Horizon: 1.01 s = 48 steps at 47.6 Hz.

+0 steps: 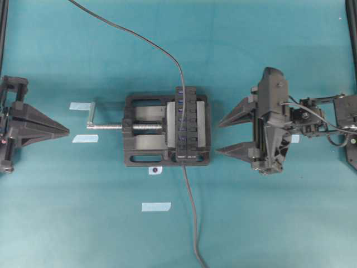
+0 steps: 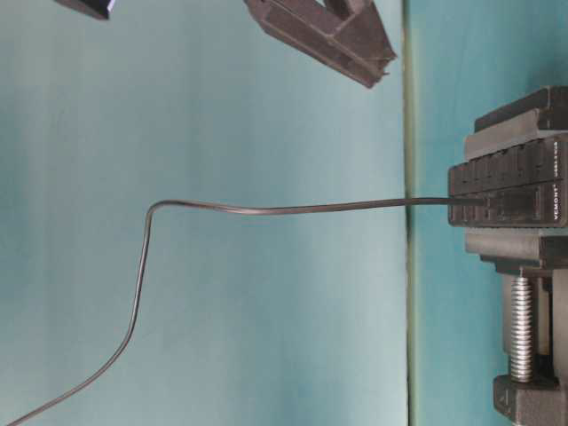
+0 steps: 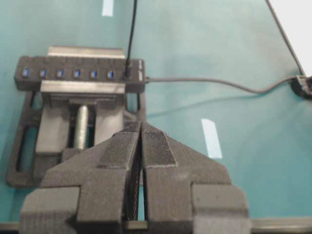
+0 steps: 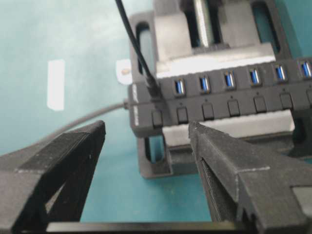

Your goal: Insert the USB into the front port of the fixed hub.

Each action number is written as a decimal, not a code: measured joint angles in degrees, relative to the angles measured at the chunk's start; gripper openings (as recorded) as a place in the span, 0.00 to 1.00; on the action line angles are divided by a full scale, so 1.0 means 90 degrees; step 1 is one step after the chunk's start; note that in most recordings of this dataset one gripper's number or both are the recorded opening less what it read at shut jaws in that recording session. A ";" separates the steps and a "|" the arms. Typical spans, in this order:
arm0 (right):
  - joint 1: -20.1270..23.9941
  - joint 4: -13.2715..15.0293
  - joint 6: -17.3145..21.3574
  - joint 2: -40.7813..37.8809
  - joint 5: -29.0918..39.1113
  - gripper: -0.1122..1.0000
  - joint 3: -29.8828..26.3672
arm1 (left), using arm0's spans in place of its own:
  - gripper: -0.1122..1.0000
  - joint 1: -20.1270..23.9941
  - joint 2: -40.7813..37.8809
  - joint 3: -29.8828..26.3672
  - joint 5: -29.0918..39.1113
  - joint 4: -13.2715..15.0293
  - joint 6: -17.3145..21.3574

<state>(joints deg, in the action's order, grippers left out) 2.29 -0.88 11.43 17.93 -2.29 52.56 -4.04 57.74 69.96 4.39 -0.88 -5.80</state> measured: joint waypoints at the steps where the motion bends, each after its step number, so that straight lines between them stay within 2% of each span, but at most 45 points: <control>1: 0.0000 -0.0010 0.0000 0.0010 -0.0020 0.80 0.0010 | 0.10 0.0010 0.0000 0.0000 0.0000 0.0000 0.0000; 48: 0.0029 -0.0010 0.0010 0.0166 -0.0557 0.80 0.0322 | 0.10 0.0000 0.0127 0.0049 0.0000 0.0000 -0.0029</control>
<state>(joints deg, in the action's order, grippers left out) 2.55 -0.97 11.51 19.42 -7.29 55.46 -4.04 58.89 70.40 4.39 -0.88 -6.06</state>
